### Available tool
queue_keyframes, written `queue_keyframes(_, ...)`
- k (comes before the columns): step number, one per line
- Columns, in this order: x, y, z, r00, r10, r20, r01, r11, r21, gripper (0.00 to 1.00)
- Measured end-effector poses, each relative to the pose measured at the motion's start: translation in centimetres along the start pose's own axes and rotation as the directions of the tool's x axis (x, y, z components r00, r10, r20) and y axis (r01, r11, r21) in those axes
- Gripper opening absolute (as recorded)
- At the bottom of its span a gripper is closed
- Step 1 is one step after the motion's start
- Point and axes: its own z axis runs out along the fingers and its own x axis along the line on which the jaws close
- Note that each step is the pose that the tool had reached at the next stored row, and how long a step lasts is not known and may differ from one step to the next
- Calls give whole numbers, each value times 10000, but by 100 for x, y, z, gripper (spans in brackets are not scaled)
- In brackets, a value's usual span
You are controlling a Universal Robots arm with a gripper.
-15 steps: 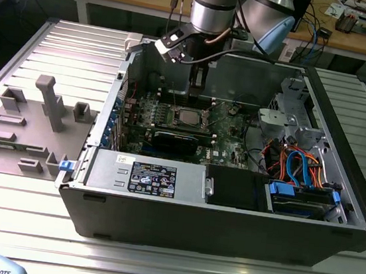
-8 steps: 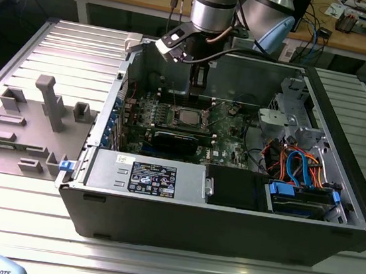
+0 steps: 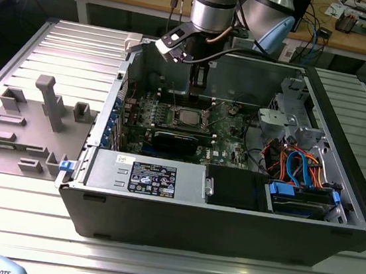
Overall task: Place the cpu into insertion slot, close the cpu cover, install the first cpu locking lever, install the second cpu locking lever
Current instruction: 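Close the cpu cover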
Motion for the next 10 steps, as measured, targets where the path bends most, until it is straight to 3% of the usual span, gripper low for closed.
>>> queue_keyframes(4, -1, 5, 0, 10000, -2, 1, 2, 10000, -1, 11)
queue_keyframes(7, -2, 61, 0, 10000, -2, 1, 2, 10000, -1, 11)
queue_keyframes(10, -2, 64, 0, 10000, -2, 0, 2, 10000, -1, 11)
